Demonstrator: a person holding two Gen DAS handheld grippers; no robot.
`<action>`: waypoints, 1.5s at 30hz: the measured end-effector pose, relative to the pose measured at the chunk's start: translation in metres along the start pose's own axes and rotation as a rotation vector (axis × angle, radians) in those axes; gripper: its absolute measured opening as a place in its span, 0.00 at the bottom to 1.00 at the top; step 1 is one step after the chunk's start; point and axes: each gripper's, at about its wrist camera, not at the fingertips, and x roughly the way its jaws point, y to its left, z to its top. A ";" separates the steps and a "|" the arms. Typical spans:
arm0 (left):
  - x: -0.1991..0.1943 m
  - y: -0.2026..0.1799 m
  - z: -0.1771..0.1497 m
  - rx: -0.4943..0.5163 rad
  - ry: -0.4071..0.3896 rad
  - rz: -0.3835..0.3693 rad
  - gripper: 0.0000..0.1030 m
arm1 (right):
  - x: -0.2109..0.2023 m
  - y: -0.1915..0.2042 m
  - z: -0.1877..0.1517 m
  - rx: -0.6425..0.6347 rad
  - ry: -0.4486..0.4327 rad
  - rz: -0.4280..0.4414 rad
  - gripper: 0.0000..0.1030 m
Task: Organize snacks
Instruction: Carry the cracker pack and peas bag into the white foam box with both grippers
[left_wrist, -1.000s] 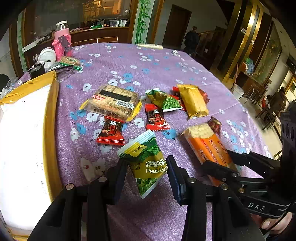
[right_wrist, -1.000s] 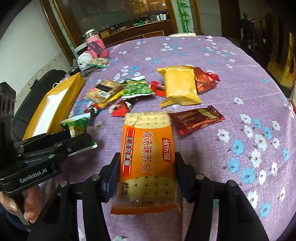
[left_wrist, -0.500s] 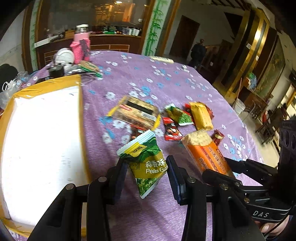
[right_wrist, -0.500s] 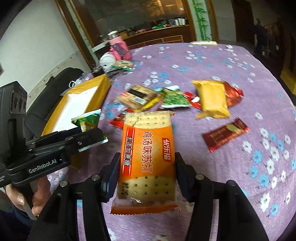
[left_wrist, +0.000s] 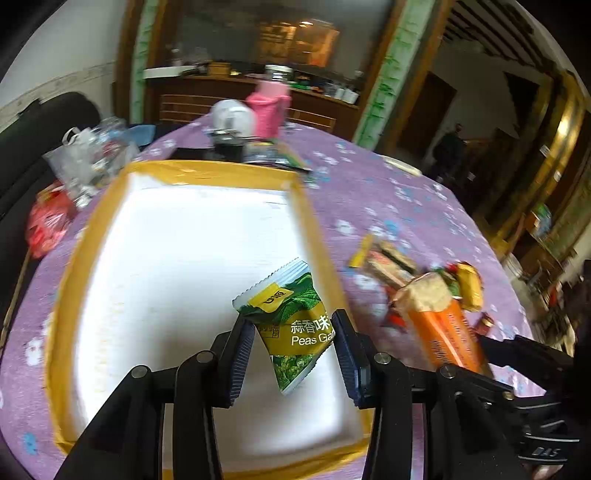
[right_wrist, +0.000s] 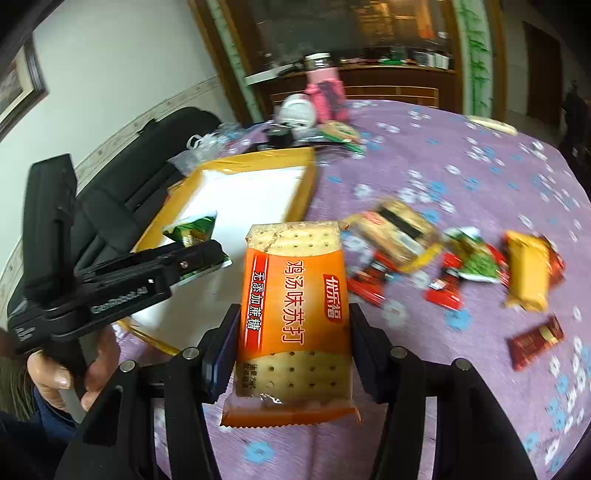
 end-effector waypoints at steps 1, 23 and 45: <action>-0.001 0.010 -0.001 -0.013 -0.002 0.016 0.44 | 0.003 0.007 0.003 -0.014 0.002 0.007 0.53; 0.015 0.078 -0.025 -0.041 0.057 0.158 0.44 | 0.093 0.078 0.005 -0.180 0.139 0.019 0.53; 0.021 0.076 -0.024 -0.038 0.063 0.163 0.50 | 0.096 0.089 -0.007 -0.271 0.121 -0.022 0.54</action>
